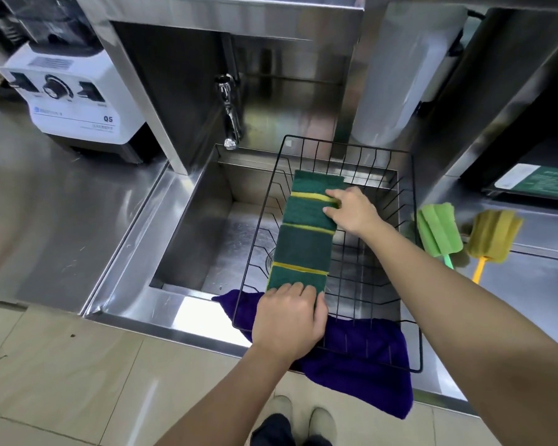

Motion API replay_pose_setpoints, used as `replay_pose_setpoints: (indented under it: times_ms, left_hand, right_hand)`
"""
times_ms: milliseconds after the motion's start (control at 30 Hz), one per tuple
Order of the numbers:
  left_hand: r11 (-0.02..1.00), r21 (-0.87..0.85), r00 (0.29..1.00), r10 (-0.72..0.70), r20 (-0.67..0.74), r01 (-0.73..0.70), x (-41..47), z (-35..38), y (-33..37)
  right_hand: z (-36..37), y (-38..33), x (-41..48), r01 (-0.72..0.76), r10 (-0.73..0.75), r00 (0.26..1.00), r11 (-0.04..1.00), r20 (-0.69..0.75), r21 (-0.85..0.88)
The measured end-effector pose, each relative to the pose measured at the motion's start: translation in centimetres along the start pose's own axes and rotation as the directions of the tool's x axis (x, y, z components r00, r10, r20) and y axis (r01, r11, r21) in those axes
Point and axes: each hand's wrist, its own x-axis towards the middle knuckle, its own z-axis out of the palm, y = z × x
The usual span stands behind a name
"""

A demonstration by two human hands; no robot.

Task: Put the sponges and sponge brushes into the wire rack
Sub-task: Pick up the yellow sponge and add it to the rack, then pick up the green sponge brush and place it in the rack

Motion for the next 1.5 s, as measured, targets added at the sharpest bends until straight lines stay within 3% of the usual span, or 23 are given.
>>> replay_pose_setpoints:
  times_ms: [133, 267, 367, 533, 667, 733, 833, 900, 1100, 1367, 1500]
  left_hand:
    - [1.000, -0.011, 1.000, 0.011, 0.012, -0.011, 0.0, 0.0, -0.1]
    - [0.999, -0.009, 0.999, 0.034, 0.004, -0.034, 0.1, -0.1, -0.1]
    - [0.999, 0.003, 0.999, 0.046, 0.027, -0.046, 0.2, -0.2, 0.0]
    - [0.993, 0.022, 0.992, 0.112, 0.056, -0.114, 0.4, -0.2, 1.6]
    - [0.971, 0.025, 0.967, 0.232, 0.106, -0.236, -0.4, 0.9, 4.6]
    - [0.960, 0.039, 0.952, 0.269, 0.143, -0.277, -0.8, 1.5, 5.3]
    - [0.956, 0.061, 0.948, 0.276, 0.160, -0.288, -0.8, 1.8, 5.2]
    - [0.955, 0.071, 0.945, 0.271, 0.181, -0.287, -0.7, 1.8, 5.3]
    - [0.956, 0.112, 0.938, 0.237, 0.254, -0.272, -0.8, 1.8, 5.3]
    - [0.965, 0.077, 0.948, 0.229, 0.222, -0.251, -0.7, 0.9, 5.4]
    - [0.969, 0.025, 0.951, 0.236, 0.199, -0.246, -0.7, 0.8, 5.2]
  right_hand:
    - [-0.5, 0.4, -1.5, 0.030, -0.030, 0.998, 0.999, -0.052, 0.009]
    - [-1.9, 1.1, -3.7, 0.087, -0.061, 0.965, 0.992, -0.255, 0.091]
    - [-3.7, 2.5, -5.6, 0.094, -0.043, 0.897, 0.991, -0.440, 0.095]
    - [-5.8, 6.3, -8.5, -0.019, 0.153, 0.768, 0.976, -0.621, 0.217]
    - [-5.8, 9.4, -11.1, -0.209, 0.368, 0.698, 0.925, -0.614, 0.318]
    - [-5.1, 10.9, -12.0, -0.296, 0.417, 0.738, 0.906, -0.530, 0.301]
    - [-3.4, 12.5, -13.1, -0.343, 0.398, 0.858, 0.915, -0.326, 0.214]
    - [-2.2, 13.1, -13.6, -0.387, 0.405, 0.885, 0.914, -0.228, 0.118]
    - [-2.3, 13.7, -14.3, -0.408, 0.393, 0.854, 0.913, -0.340, 0.031]
    - [-6.4, 10.2, -13.5, -0.073, 0.304, 0.801, 0.904, -0.515, 0.420]
    - [-6.3, 6.4, -12.4, 0.032, 0.263, 0.867, 0.818, -0.423, 0.575]
